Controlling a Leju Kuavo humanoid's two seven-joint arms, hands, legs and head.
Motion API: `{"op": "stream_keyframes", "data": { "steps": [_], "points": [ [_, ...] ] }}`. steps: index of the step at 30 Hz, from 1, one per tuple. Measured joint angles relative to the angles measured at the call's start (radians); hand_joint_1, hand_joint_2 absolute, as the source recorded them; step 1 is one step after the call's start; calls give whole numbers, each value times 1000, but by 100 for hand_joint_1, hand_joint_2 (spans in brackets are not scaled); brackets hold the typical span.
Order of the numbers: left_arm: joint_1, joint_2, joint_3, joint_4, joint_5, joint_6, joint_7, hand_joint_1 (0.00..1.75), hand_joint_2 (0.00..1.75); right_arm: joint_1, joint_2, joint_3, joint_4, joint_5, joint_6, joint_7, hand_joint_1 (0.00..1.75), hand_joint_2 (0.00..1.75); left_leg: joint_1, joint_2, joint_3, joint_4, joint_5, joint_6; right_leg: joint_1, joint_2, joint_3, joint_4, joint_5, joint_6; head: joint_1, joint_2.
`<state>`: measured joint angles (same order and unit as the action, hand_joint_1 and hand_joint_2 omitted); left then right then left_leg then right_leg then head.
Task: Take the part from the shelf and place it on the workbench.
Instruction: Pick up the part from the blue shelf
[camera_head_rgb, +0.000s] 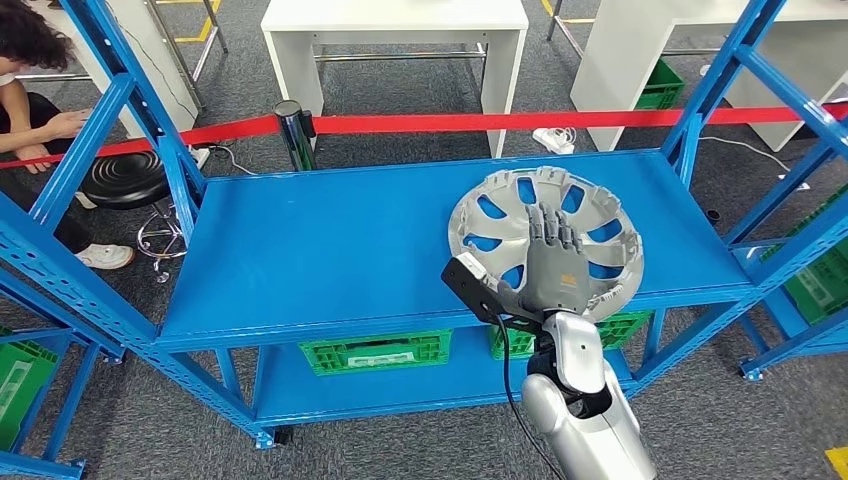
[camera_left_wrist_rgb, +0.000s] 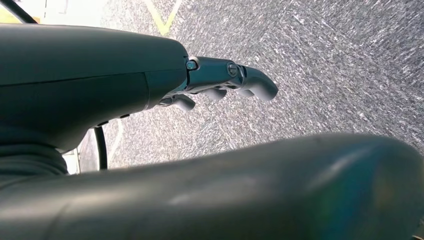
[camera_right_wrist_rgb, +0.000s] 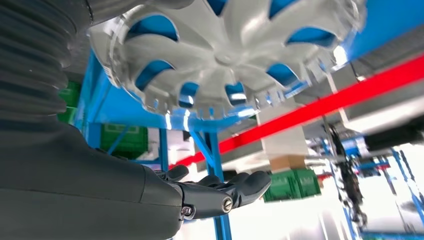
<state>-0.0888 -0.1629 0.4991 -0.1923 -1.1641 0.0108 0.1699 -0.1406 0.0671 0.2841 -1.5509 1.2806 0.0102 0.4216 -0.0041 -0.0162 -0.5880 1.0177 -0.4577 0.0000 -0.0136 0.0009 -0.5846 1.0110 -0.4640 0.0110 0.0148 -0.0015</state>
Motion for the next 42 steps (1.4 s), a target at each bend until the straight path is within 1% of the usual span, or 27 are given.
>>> {"op": "stream_keyframes", "data": {
  "steps": [9,16,22,25,29,32,37,42],
  "points": [
    [8,2,9,0,11,14,7,0,0,81,-1,-11,1,-5,42,26,0,175,0,0,0,0,-1,0,0,0,0,0,-1,0,0,0],
    [7,4,16,0,8,18,0,0,0,93,-15,-41,8,-7,37,34,0,175,0,0,0,0,-1,0,0,0,0,0,-1,0,0,0],
    [6,4,16,-1,1,18,0,0,0,90,-28,-71,12,-11,17,24,0,175,0,0,0,0,-1,0,0,0,0,0,-1,0,0,0],
    [6,4,17,-1,-3,14,0,0,0,80,-32,-80,21,-12,-5,4,0,175,0,0,0,0,-1,0,0,0,0,0,-1,0,0,0],
    [2,4,17,-1,-11,9,0,0,0,21,-41,-105,75,-15,-38,-59,0,175,0,1,0,0,-1,0,0,0,0,0,-1,0,0,0],
    [-3,3,17,-2,-18,2,4,0,0,-46,-50,-117,157,-29,-55,-116,0,175,0,2,0,0,0,0,0,1,0,0,0,1,0,0],
    [-17,3,16,-2,-25,-3,8,0,0,-207,-53,-119,400,-52,-101,-201,0,175,0,2,1,0,1,0,0,2,1,0,2,1,0,0],
    [-22,3,16,-2,-29,-3,12,0,0,-357,-34,-111,646,-70,-133,-241,0,175,0,1,1,0,1,0,0,1,1,1,2,1,0,0]
  ]
}}
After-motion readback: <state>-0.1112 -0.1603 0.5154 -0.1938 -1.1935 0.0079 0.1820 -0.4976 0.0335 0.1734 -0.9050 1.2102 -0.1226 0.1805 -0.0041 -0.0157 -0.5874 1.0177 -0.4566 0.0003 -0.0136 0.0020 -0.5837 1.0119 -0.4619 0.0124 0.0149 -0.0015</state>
